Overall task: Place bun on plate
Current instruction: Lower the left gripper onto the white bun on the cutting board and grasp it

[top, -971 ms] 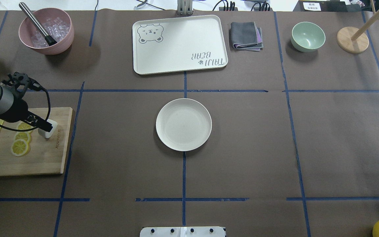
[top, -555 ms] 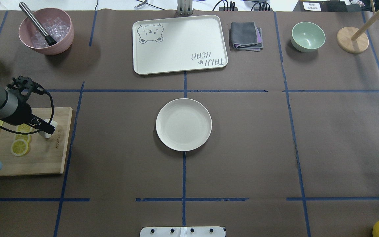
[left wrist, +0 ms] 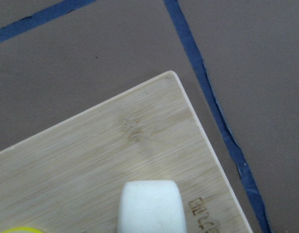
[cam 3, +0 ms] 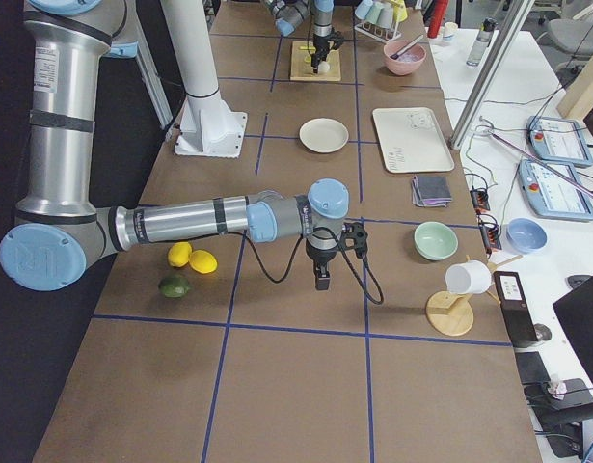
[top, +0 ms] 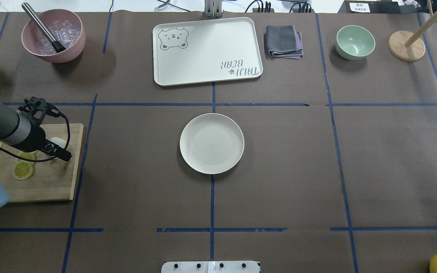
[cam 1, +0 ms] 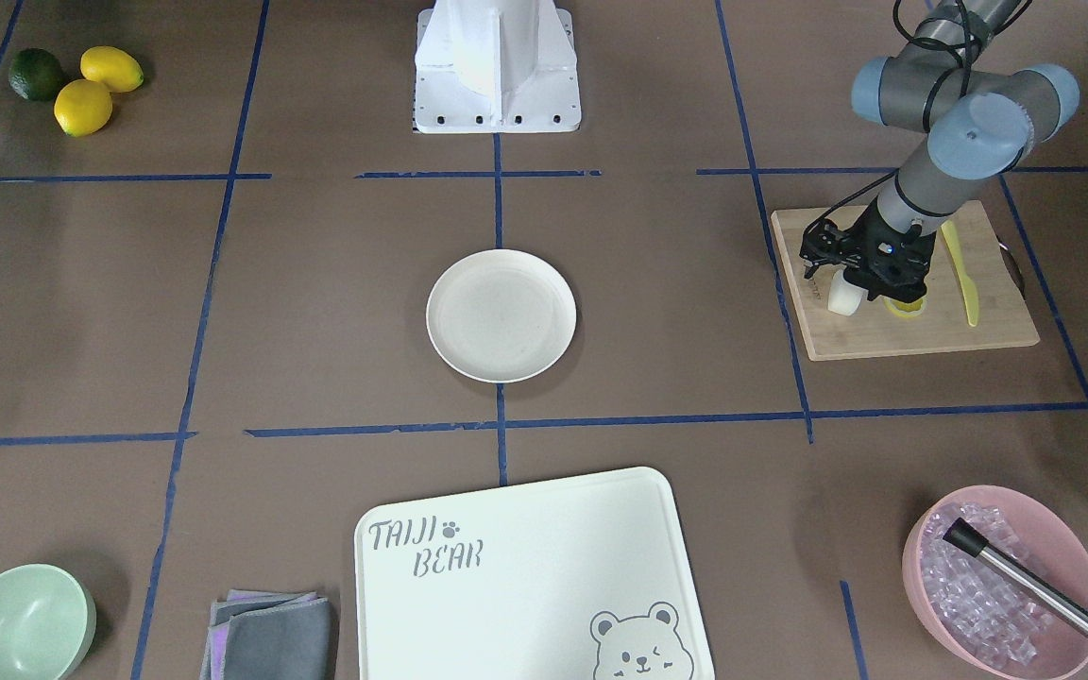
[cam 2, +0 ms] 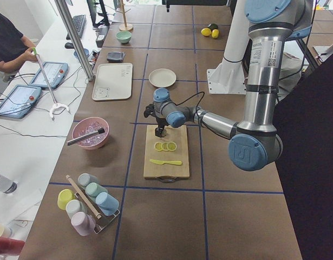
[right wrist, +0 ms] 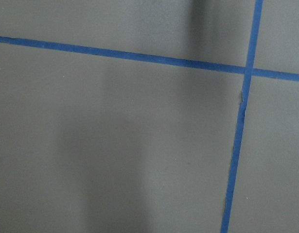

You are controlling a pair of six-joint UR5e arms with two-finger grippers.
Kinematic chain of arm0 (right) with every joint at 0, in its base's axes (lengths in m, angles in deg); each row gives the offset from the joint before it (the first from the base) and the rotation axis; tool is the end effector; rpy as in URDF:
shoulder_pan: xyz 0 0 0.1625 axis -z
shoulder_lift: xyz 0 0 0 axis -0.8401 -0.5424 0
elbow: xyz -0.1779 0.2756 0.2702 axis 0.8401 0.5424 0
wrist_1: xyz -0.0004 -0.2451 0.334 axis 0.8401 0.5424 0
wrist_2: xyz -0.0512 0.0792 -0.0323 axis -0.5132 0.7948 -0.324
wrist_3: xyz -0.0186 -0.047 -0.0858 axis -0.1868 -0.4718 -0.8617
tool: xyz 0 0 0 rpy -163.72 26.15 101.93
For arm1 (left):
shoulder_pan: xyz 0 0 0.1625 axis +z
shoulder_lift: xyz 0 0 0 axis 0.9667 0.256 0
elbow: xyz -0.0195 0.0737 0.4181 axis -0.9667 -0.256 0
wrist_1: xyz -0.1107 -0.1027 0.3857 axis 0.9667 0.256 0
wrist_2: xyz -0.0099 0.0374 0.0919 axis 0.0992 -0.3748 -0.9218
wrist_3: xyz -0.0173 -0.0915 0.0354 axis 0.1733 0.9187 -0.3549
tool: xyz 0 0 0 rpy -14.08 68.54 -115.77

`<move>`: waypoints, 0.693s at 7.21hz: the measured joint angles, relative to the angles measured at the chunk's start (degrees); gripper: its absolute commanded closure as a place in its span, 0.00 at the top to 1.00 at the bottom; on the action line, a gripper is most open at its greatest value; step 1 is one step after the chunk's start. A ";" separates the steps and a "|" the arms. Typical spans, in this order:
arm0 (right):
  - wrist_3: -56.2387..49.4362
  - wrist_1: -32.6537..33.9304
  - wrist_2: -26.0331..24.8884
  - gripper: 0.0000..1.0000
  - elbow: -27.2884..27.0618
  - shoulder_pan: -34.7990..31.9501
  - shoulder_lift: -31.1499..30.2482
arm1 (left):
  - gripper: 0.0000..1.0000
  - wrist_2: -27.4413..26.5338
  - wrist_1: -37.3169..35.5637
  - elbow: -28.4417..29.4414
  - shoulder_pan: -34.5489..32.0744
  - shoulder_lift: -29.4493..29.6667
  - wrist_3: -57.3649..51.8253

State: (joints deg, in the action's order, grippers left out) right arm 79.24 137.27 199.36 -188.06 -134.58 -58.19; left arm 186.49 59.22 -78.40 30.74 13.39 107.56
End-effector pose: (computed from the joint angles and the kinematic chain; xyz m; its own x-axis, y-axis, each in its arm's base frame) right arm -0.0336 -0.4469 0.5781 0.7016 -0.1240 0.7017 0.0946 0.9922 0.0807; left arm 0.3258 -0.4357 0.5099 0.6246 0.4065 -0.6668 -0.2664 0.9135 0.3074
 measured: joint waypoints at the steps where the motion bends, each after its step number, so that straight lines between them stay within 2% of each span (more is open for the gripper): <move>1: -0.03 -0.09 0.01 1.00 0.00 0.00 -0.13 | 0.85 0.00 0.21 -0.04 0.01 0.03 -0.08; 2: -0.06 -0.21 0.02 1.00 -0.03 0.00 -0.27 | 0.74 -0.02 0.48 -0.07 0.00 -0.01 -0.16; 5: -0.16 -0.36 0.02 1.00 -0.11 0.00 -0.50 | 0.30 -1.53 1.20 -0.19 -0.21 -0.17 -0.15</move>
State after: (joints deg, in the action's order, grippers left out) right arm 79.08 136.91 199.38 -188.18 -134.58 -58.68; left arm 184.97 60.42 -78.59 30.52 13.22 107.41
